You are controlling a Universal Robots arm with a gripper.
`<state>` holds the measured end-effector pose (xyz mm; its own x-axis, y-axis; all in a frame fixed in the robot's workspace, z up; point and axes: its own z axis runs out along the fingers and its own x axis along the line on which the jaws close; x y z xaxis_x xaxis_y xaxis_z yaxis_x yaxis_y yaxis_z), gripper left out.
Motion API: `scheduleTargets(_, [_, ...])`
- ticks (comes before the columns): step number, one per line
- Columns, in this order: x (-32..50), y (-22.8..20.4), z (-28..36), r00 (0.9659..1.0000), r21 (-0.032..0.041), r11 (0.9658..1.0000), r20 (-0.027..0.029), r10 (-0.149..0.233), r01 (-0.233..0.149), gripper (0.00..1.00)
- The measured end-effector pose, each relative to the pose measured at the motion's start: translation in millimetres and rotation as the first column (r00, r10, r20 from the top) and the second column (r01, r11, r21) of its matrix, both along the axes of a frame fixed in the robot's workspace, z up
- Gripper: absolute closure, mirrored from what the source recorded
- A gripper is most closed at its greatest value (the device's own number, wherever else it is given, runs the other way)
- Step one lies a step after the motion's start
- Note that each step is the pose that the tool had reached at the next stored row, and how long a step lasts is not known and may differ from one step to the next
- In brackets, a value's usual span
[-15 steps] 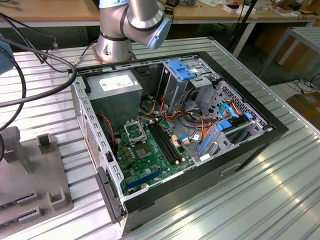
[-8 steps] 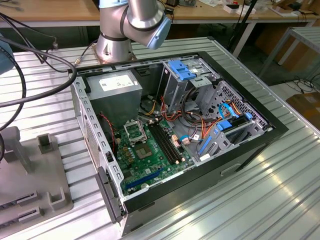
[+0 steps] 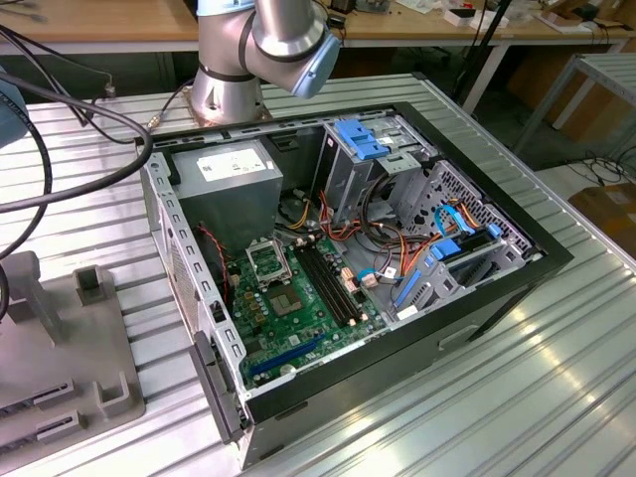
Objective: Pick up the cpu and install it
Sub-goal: 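Pick up the cpu and move it towards the insertion slot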
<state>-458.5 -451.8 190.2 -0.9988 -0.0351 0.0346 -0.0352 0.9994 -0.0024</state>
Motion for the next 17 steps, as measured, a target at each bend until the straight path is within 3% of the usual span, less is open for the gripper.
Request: scheduleTargets(17, [0.0,0.0,1.5,1.0000,-0.0001,1.0000,-0.0001,0.000,0.000,0.46])
